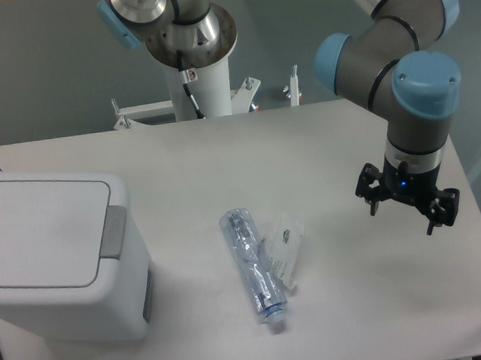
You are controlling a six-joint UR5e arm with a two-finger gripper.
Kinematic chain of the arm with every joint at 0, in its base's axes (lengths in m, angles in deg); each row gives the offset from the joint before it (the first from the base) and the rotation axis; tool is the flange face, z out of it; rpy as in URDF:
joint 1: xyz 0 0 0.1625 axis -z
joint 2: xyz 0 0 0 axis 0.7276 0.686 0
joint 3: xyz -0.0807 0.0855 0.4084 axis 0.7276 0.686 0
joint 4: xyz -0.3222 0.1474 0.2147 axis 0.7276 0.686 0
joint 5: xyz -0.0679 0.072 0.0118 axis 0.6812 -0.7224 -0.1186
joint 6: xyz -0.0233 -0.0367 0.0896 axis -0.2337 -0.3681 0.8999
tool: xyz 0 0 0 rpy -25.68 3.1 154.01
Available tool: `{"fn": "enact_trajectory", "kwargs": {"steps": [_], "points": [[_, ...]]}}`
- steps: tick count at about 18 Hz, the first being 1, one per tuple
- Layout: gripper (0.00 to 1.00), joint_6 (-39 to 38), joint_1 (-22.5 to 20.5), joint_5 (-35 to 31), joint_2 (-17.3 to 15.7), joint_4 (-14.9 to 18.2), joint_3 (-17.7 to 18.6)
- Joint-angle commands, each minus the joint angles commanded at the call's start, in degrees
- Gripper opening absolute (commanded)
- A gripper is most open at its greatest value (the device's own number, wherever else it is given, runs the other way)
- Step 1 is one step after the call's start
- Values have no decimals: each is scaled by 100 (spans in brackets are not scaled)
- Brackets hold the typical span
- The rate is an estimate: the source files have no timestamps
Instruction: Open the trash can
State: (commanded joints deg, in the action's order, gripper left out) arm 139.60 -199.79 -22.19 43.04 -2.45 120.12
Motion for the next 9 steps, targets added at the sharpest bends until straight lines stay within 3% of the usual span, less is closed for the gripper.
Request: {"fn": "enact_trajectory", "kwargs": {"steps": [9], "points": [[100,-53,44,88,158,44,-176]]}}
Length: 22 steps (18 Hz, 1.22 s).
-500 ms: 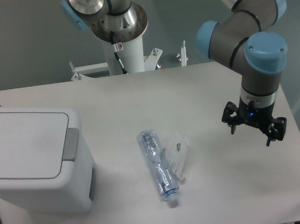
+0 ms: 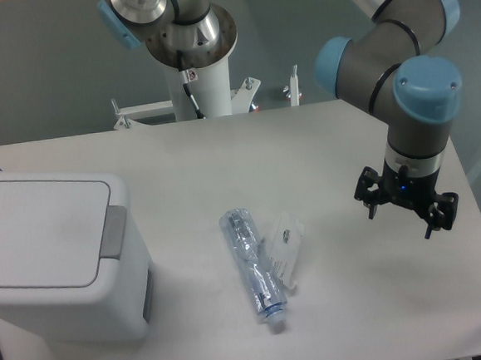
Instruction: Open the trash can
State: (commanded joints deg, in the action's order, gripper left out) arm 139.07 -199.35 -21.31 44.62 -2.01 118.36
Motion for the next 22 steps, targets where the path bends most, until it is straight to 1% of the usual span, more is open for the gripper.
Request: {"fn": "enact_trajectory", "kwargs": {"steps": [4,6,9,10,11,13,14,18,20,22], "points": [[100,-35,53,79,-79,-9,9],[100,-393,53,341,-123,-9,-9],[100,-1175,62,999,-176,-61,0],[100,-1439,70,1298,-167,-131,-26],[100,-1685,79,1527,-167,-297,-52],[100,-2160,88,1853,-176,-561,-61],[100,-2371,132,1959,-184,-615,-88],[100,-3127,430,2275,-404,-633,-228],[100,-3287,545,2574,-553,-607,-176],[100,-3296,676,2838,-729,-580,-27]]}}
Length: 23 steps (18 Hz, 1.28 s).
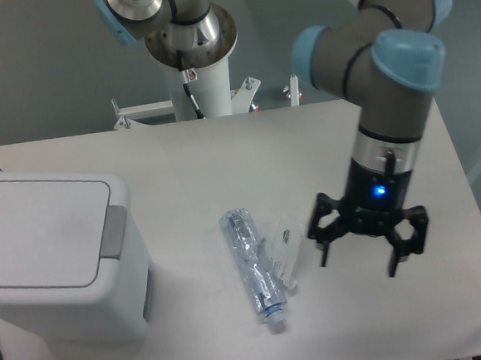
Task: Open the trash can
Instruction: 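Move the gripper over the bottle toward the trash can lid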
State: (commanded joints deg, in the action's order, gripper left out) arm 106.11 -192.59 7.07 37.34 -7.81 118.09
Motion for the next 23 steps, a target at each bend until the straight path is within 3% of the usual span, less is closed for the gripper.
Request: {"fn": "enact_trajectory", "kwargs": {"steps": [5,11,23], "points": [[100,-176,360,597,-396,-26,430],[100,-413,536,1082,-1107,-61,940],[100,-729,809,1047,-915,-79,994]]}}
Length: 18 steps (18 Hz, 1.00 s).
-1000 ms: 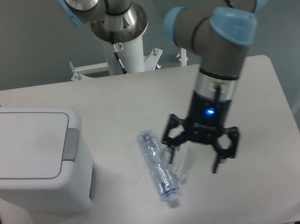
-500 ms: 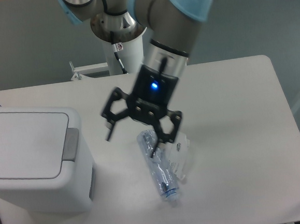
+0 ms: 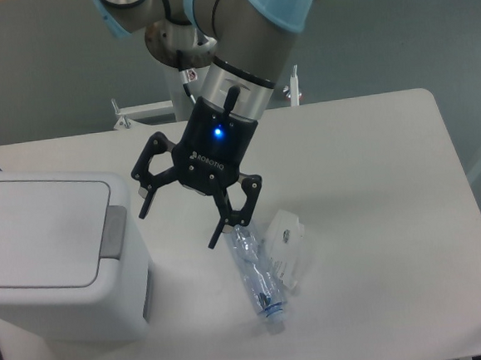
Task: Open the trash can
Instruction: 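Move the gripper over the bottle toward the trash can lid, then lower the gripper finger onto the lid edge and press it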
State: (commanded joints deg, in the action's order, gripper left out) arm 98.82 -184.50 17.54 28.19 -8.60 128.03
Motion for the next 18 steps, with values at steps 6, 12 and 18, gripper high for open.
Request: {"fn": "enact_trajectory", "kwargs": {"steps": [6,12,18], "points": [[100,-888,185,-9,141,-53,9],[100,-915,264,-264,167,-79,70],[100,-880,273,-457,167,-105,141]]}}
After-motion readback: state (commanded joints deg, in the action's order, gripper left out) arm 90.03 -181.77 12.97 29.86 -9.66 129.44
